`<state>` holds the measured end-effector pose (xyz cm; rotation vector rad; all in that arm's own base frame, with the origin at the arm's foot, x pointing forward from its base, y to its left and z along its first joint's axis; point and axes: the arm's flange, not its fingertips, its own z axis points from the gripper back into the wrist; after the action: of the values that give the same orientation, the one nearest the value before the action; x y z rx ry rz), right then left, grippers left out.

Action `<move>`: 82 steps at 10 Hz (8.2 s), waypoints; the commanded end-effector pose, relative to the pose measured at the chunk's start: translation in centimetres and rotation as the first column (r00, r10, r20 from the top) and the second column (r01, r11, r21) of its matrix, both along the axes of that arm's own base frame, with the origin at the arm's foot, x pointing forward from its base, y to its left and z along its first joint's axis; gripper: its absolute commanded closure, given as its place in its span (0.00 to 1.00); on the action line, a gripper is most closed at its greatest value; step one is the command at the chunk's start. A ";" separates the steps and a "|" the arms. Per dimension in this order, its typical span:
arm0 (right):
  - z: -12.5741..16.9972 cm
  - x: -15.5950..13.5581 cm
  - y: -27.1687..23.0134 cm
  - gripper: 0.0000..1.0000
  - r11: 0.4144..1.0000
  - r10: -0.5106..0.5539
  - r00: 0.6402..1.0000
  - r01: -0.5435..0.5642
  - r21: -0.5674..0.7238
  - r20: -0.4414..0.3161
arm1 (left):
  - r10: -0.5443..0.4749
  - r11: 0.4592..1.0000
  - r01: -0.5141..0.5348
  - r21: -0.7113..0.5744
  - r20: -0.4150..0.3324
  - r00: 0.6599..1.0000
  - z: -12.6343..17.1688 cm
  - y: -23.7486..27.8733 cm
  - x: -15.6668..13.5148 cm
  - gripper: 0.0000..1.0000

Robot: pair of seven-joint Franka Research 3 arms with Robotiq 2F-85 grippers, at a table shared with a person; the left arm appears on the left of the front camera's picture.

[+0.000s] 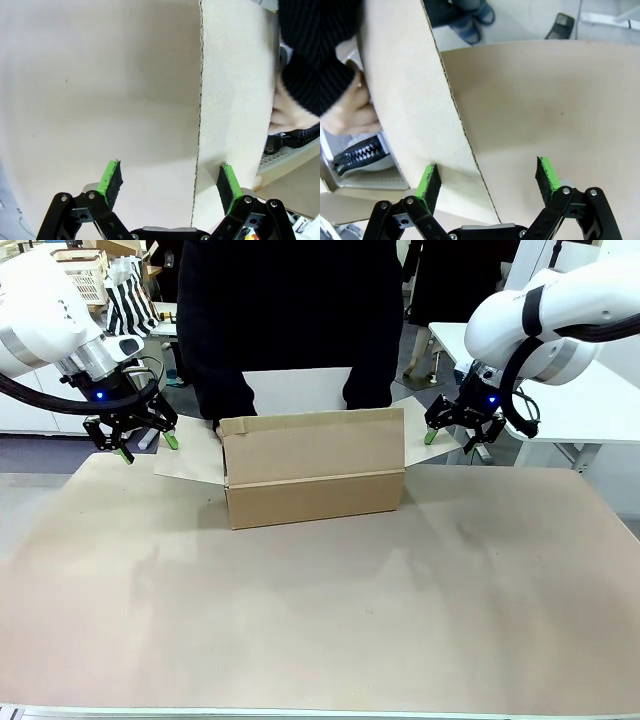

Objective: Pack the gift set into the box.
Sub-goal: Lift both hands away from the flaps of the Package Box, then press and hold the closed box until the human finishes sealing it.

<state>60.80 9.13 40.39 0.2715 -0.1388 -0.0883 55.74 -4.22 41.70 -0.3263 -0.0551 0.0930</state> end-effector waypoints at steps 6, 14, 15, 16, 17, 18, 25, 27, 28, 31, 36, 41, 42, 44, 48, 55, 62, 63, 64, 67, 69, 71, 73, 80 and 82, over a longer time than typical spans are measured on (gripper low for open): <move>0.3 0.0 0.1 0.00 0.999 -0.019 1.000 0.019 -0.028 -0.008 | -0.001 1.000 0.001 0.016 0.004 1.000 0.1 0.0 -0.1 0.00; 0.3 0.0 0.1 0.00 0.999 -0.019 1.000 0.019 -0.028 -0.008 | -0.001 1.000 0.001 0.016 0.004 1.000 0.1 0.0 -0.1 0.00; 0.3 0.0 0.1 0.00 0.999 -0.019 1.000 0.019 -0.028 -0.008 | -0.001 1.000 0.001 0.016 0.004 1.000 0.1 0.0 -0.1 0.00; 0.3 0.0 0.1 0.00 0.999 -0.019 1.000 0.019 -0.028 -0.008 | -0.001 1.000 0.001 0.016 0.004 1.000 0.1 0.0 -0.1 0.00; 0.3 0.0 0.1 0.00 0.999 -0.019 1.000 0.019 -0.028 -0.008 | -0.001 1.000 0.001 0.016 0.004 1.000 0.1 0.0 -0.1 0.00; 0.3 0.0 0.1 0.00 0.999 -0.019 1.000 0.019 -0.028 -0.008 | -0.001 1.000 0.001 0.016 0.004 1.000 0.1 0.0 -0.1 0.00; 15.9 -16.6 -12.7 0.00 0.806 -0.156 0.982 0.190 0.561 -0.109 | -0.281 0.843 0.272 -0.464 0.051 0.958 13.9 9.5 -16.1 0.00; 13.5 -20.2 -20.2 0.00 0.561 -0.262 0.963 0.209 0.801 -0.067 | -0.288 0.580 0.300 -0.757 0.153 0.945 11.0 12.9 -16.2 0.00; 11.0 -18.7 -21.2 0.00 0.523 -0.348 0.927 0.314 0.793 -0.137 | -0.261 0.485 0.290 -0.825 0.180 0.949 9.1 13.4 -14.1 0.00; 17.8 -20.7 -17.6 0.00 0.681 -0.208 0.973 0.220 0.699 -0.104 | -0.266 0.767 0.316 -0.558 0.172 0.949 15.0 11.4 -19.2 0.00; 17.8 -20.7 -17.6 0.00 0.681 -0.208 0.973 0.220 0.699 -0.104 | -0.266 0.767 0.316 -0.558 0.172 0.949 15.0 11.4 -19.2 0.00; 17.8 -20.7 -17.6 0.00 0.681 -0.208 0.973 0.220 0.699 -0.104 | -0.266 0.767 0.316 -0.558 0.172 0.949 15.0 11.4 -19.2 0.00; 17.8 -20.7 -17.6 0.00 0.681 -0.208 0.973 0.220 0.699 -0.104 | -0.266 0.767 0.316 -0.558 0.172 0.949 15.0 11.4 -19.2 0.00; 17.8 -20.7 -17.6 0.00 0.681 -0.208 0.973 0.220 0.699 -0.104 | -0.266 0.767 0.316 -0.558 0.172 0.949 15.0 11.4 -19.2 0.00; 17.8 -20.7 -17.6 0.00 0.681 -0.208 0.973 0.220 0.699 -0.104 | -0.266 0.767 0.316 -0.558 0.172 0.949 15.0 11.4 -19.2 0.00; 17.8 -20.7 -17.6 0.00 0.681 -0.208 0.973 0.220 0.699 -0.104 | -0.266 0.767 0.316 -0.558 0.172 0.949 15.0 11.4 -19.2 0.00; 17.8 -20.7 -17.6 0.00 0.681 -0.208 0.973 0.220 0.699 -0.104 | -0.266 0.767 0.316 -0.558 0.172 0.949 15.0 11.4 -19.2 0.00; 17.8 -20.7 -17.6 0.00 0.681 -0.208 0.973 0.220 0.699 -0.104 | -0.266 0.767 0.316 -0.558 0.172 0.949 15.0 11.4 -19.2 0.00; 17.8 -20.7 -17.6 0.00 0.681 -0.208 0.973 0.220 0.699 -0.104 | -0.266 0.767 0.316 -0.558 0.172 0.949 15.0 11.4 -19.2 0.00; 17.8 -20.7 -17.6 0.00 0.681 -0.208 0.973 0.220 0.699 -0.104 | -0.266 0.767 0.316 -0.558 0.172 0.949 15.0 11.4 -19.2 0.00; 17.8 -20.7 -17.6 0.00 0.681 -0.208 0.973 0.220 0.699 -0.104 | -0.266 0.767 0.316 -0.558 0.172 0.949 15.0 11.4 -19.2 0.00; 17.8 -20.7 -17.6 0.00 0.681 -0.208 0.973 0.220 0.699 -0.104 | -0.266 0.767 0.316 -0.558 0.172 0.949 15.0 11.4 -19.2 0.00; 17.8 -20.7 -17.6 0.00 0.681 -0.208 0.973 0.220 0.699 -0.104 | -0.266 0.767 0.316 -0.558 0.172 0.949 15.0 11.4 -19.2 0.00; 17.8 -20.7 -17.6 0.00 0.681 -0.208 0.973 0.220 0.699 -0.104 | -0.266 0.767 0.316 -0.558 0.172 0.949 15.0 11.4 -19.2 0.00; 17.8 -20.7 -17.6 0.00 0.681 -0.208 0.973 0.220 0.699 -0.104 | -0.266 0.767 0.316 -0.558 0.172 0.949 15.0 11.4 -19.2 0.00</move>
<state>40.35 -8.40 57.97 1.0424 -0.1327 -0.3798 36.60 7.10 56.89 -0.9626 -0.0506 -0.2302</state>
